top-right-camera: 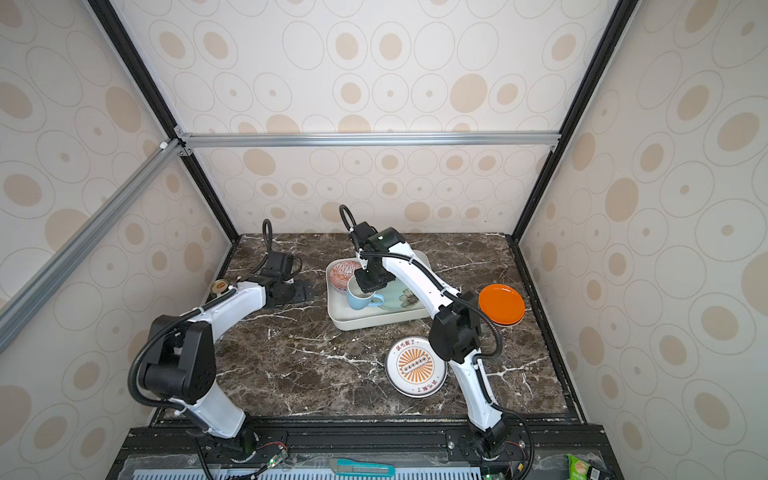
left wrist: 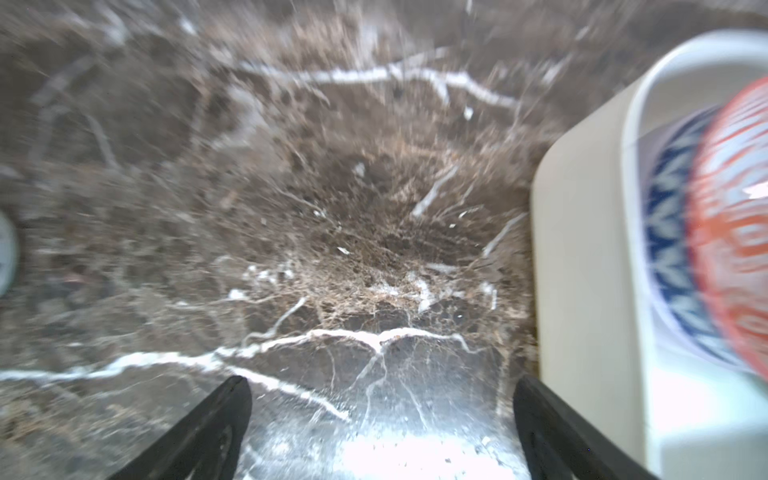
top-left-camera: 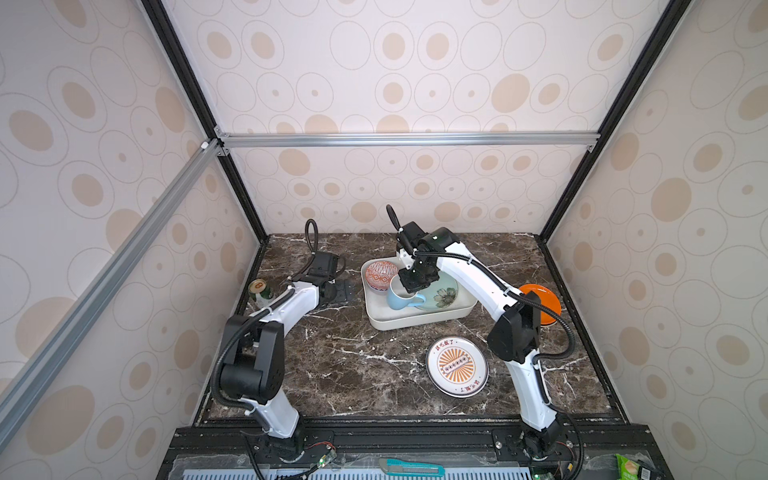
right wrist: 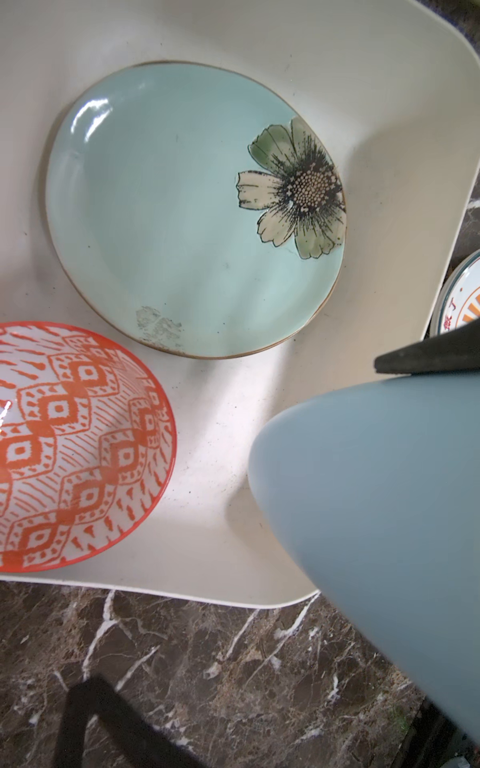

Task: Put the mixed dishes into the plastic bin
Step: 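Lower the mug into the bin beside the bowls and open the right gripper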

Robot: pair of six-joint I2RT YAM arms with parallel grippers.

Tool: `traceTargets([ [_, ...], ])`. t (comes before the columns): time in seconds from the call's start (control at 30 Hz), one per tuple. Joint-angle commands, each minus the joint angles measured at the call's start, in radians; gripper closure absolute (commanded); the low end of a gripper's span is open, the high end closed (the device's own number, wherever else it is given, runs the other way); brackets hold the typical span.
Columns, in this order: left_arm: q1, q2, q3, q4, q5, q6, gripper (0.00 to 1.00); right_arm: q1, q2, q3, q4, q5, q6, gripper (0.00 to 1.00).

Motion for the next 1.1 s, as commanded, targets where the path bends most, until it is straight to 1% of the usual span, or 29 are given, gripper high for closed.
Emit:
traceTargets([
  [0.0,0.003,-0.082,-0.037,0.020,-0.005,-0.021,0.01,0.033,0.053,0.095,-0.073,0.012,-0.008,0.90],
  [0.17,0.007,-0.152,-0.080,0.026,0.005,-0.003,0.01,0.057,0.113,0.154,-0.098,0.016,-0.002,0.90],
  [0.3,0.022,-0.150,-0.102,0.036,0.019,0.007,0.01,0.072,0.150,0.184,-0.110,0.034,0.005,0.90],
  [0.43,0.024,-0.174,-0.126,0.072,0.065,-0.004,0.01,0.083,0.171,0.182,-0.100,0.053,0.017,0.88],
  [0.6,0.030,-0.189,-0.134,0.085,0.061,-0.003,0.01,0.100,0.211,0.188,-0.082,0.059,0.033,0.85],
  [0.8,0.029,-0.195,-0.139,0.088,0.070,-0.003,0.01,0.103,0.270,0.239,-0.099,0.053,0.033,0.82],
  [0.87,0.029,-0.196,-0.140,0.091,0.077,-0.004,0.01,0.102,0.274,0.240,-0.097,0.054,0.034,0.80],
  [1.07,0.029,-0.198,-0.135,0.089,0.083,-0.004,0.01,0.102,0.249,0.236,-0.103,0.066,0.035,0.67],
])
